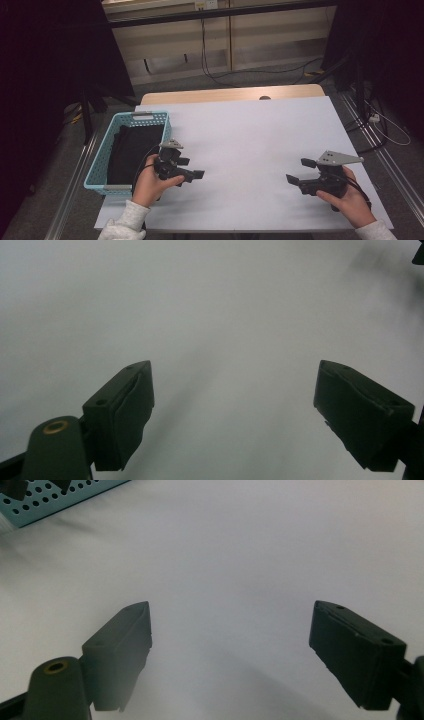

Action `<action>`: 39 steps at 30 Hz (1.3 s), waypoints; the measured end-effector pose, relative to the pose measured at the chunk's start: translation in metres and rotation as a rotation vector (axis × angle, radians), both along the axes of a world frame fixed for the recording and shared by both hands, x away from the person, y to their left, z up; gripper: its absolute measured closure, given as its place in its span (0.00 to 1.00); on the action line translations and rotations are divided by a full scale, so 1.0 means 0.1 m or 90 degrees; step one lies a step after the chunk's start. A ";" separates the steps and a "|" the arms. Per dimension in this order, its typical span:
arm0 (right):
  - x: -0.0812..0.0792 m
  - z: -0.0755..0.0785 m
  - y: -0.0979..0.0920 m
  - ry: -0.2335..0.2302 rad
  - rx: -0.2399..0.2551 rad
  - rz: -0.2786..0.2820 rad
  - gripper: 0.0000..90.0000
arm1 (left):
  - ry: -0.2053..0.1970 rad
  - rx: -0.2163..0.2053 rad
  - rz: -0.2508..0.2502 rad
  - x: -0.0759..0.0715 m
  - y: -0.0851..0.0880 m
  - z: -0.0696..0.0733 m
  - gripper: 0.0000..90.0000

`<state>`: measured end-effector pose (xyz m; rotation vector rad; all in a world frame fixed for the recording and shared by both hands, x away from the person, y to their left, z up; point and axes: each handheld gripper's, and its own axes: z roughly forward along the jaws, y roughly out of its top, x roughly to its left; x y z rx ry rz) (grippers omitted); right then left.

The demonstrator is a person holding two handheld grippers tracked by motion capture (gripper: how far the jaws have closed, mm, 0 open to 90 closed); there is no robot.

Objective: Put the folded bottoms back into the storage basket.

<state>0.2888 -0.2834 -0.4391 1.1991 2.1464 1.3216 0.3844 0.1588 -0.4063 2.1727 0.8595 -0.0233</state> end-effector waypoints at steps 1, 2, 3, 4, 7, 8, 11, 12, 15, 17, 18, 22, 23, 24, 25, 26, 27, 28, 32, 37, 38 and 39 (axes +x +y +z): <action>0.00 0.00 0.00 0.000 -0.002 0.002 0.18 | 0.001 0.000 0.000 -0.01 0.00 0.00 0.18; -0.01 -0.01 -0.01 0.002 -0.004 0.003 0.18 | -0.001 -0.005 -0.003 -0.02 0.01 -0.02 0.18; -0.01 -0.01 -0.01 0.003 -0.005 0.003 0.18 | 0.000 -0.006 -0.005 -0.03 0.02 -0.02 0.18; -0.01 -0.01 -0.01 0.002 -0.006 0.004 0.18 | 0.000 -0.006 -0.005 -0.03 0.02 -0.02 0.18; -0.02 -0.01 -0.02 0.004 -0.005 0.002 0.18 | 0.005 -0.012 -0.002 -0.04 0.05 -0.06 0.18; -0.02 -0.01 -0.02 0.004 -0.005 0.002 0.18 | 0.005 -0.012 -0.002 -0.04 0.05 -0.06 0.18; -0.03 -0.02 -0.03 0.006 -0.008 0.001 0.18 | 0.006 -0.020 0.002 -0.06 0.09 -0.09 0.18; -0.03 -0.02 -0.03 0.006 -0.008 0.001 0.18 | 0.006 -0.020 0.002 -0.06 0.09 -0.09 0.18; -0.04 -0.02 -0.05 0.005 -0.010 -0.001 0.18 | 0.002 -0.021 0.000 -0.08 0.11 -0.10 0.17; -0.05 -0.02 -0.07 0.005 -0.011 -0.001 0.18 | 0.002 -0.024 -0.002 -0.09 0.11 -0.11 0.17; -0.05 -0.02 -0.07 0.005 -0.011 -0.001 0.18 | 0.002 -0.024 -0.002 -0.09 0.11 -0.11 0.16; -0.06 -0.03 -0.08 0.005 -0.012 -0.002 0.18 | -0.001 -0.024 -0.008 -0.13 0.09 -0.13 0.16; -0.07 -0.03 -0.09 0.007 -0.013 -0.002 0.18 | 0.001 -0.023 -0.010 -0.14 0.09 -0.14 0.16; -0.07 -0.04 -0.09 0.006 -0.014 -0.001 0.18 | 0.001 -0.021 -0.012 -0.15 0.09 -0.15 0.16; -0.08 -0.04 -0.09 0.008 -0.014 -0.002 0.18 | 0.001 -0.023 -0.014 -0.15 0.08 -0.15 0.16; -0.08 -0.04 -0.09 0.008 -0.014 -0.002 0.18 | 0.001 -0.023 -0.014 -0.15 0.08 -0.15 0.16; -0.08 -0.04 -0.10 0.009 -0.013 -0.002 0.18 | 0.002 -0.022 -0.015 -0.15 0.08 -0.16 0.16; -0.09 -0.04 -0.11 0.010 -0.012 -0.004 0.18 | 0.005 -0.023 -0.016 -0.16 0.08 -0.16 0.16; -0.09 -0.04 -0.12 0.010 -0.011 -0.005 0.17 | 0.001 -0.027 -0.018 -0.17 0.09 -0.16 0.15; -0.10 -0.06 -0.14 0.012 -0.012 -0.004 0.17 | -0.006 -0.030 -0.022 -0.20 0.09 -0.17 0.15; -0.10 -0.06 -0.14 0.012 -0.012 -0.004 0.17 | -0.006 -0.030 -0.022 -0.20 0.09 -0.17 0.15; -0.11 -0.06 -0.14 0.015 -0.013 -0.005 0.17 | -0.011 -0.028 -0.021 -0.21 0.10 -0.17 0.15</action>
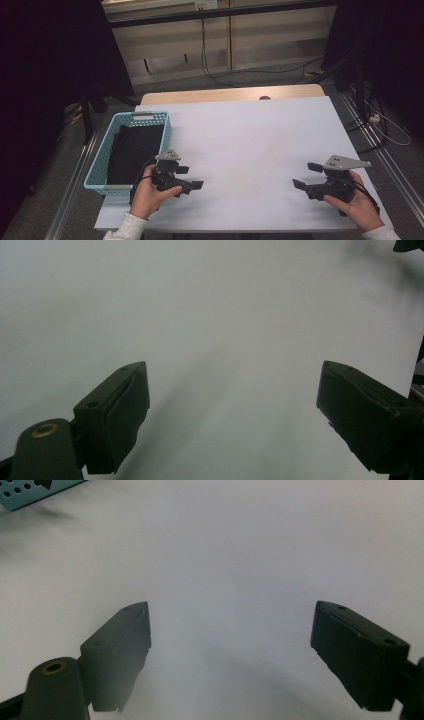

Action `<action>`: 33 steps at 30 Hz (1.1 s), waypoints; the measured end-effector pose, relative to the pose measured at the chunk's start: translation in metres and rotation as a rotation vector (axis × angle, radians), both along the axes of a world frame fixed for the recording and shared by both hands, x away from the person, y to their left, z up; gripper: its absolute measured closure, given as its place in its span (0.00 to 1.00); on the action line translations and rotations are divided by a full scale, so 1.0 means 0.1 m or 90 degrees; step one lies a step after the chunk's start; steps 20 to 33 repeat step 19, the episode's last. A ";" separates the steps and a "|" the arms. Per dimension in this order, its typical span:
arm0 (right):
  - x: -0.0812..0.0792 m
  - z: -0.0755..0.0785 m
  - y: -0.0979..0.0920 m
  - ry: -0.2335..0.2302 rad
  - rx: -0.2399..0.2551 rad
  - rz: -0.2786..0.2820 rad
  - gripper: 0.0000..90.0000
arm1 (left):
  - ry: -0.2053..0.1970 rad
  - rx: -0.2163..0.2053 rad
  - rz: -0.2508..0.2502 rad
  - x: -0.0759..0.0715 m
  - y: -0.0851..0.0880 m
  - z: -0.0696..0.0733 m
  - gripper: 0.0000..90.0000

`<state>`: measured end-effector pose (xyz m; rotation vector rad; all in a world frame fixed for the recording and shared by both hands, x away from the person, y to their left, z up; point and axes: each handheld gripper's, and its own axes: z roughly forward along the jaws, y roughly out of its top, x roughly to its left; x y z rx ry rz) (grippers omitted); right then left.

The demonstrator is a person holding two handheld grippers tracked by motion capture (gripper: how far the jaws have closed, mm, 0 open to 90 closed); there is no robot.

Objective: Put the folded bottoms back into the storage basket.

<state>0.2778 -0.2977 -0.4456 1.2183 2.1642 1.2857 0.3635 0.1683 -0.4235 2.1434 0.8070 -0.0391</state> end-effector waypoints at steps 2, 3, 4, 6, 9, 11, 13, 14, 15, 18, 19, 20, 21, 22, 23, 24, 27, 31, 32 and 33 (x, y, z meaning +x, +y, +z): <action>-0.01 -0.01 0.00 0.002 0.001 0.001 0.17 | -0.003 0.001 -0.003 -0.01 0.00 -0.01 0.15; -0.01 -0.01 0.00 0.002 0.001 0.001 0.17 | -0.003 0.001 -0.003 -0.01 0.00 -0.01 0.15; -0.01 -0.02 0.01 0.001 -0.003 0.004 0.17 | -0.005 0.001 -0.006 -0.02 0.00 -0.01 0.15; -0.01 -0.02 0.02 0.006 -0.007 0.009 0.17 | -0.006 -0.002 -0.004 -0.02 0.00 -0.01 0.15; -0.01 -0.03 0.03 0.005 -0.011 0.014 0.17 | -0.008 -0.001 -0.005 -0.02 0.00 -0.01 0.15; -0.01 -0.03 0.02 0.006 -0.007 0.015 0.17 | -0.005 -0.001 -0.007 -0.03 0.00 -0.01 0.15; -0.01 -0.04 0.02 0.006 -0.007 0.014 0.17 | -0.007 -0.001 -0.004 -0.03 0.00 -0.01 0.15; -0.01 -0.05 0.02 0.009 -0.009 0.012 0.16 | -0.009 0.001 -0.006 -0.02 0.00 -0.01 0.15; -0.01 -0.05 0.02 0.009 -0.009 0.012 0.16 | -0.009 0.001 -0.006 -0.02 0.00 -0.01 0.15; 0.00 -0.06 0.02 0.011 -0.012 0.012 0.16 | -0.009 0.000 -0.006 -0.03 0.00 -0.01 0.15; 0.00 -0.06 0.02 0.011 -0.012 0.012 0.16 | -0.009 0.000 -0.006 -0.03 0.00 -0.01 0.15; 0.00 -0.06 0.02 0.011 -0.012 0.012 0.16 | -0.009 0.000 -0.006 -0.03 0.00 -0.01 0.15; 0.00 -0.06 0.02 0.011 -0.012 0.012 0.16 | -0.009 0.000 -0.006 -0.03 0.00 -0.01 0.15; 0.00 -0.06 0.02 0.011 -0.012 0.012 0.16 | -0.009 0.000 -0.006 -0.03 0.00 -0.01 0.15; 0.00 -0.06 0.02 0.011 -0.012 0.012 0.16 | -0.009 0.000 -0.006 -0.03 0.00 -0.01 0.15; 0.00 -0.06 0.02 0.011 -0.012 0.012 0.16 | -0.009 0.000 -0.006 -0.03 0.00 -0.01 0.15; 0.00 -0.06 0.02 0.011 -0.012 0.012 0.16 | -0.009 0.000 -0.006 -0.03 0.00 -0.01 0.15; 0.00 -0.06 0.02 0.011 -0.012 0.012 0.16 | -0.009 0.000 -0.006 -0.03 0.00 -0.01 0.15; 0.00 -0.06 0.02 0.011 -0.012 0.012 0.16 | -0.009 0.000 -0.006 -0.03 0.00 -0.01 0.15; 0.00 -0.06 0.02 0.011 -0.012 0.012 0.16 | -0.009 0.000 -0.006 -0.03 0.00 -0.01 0.15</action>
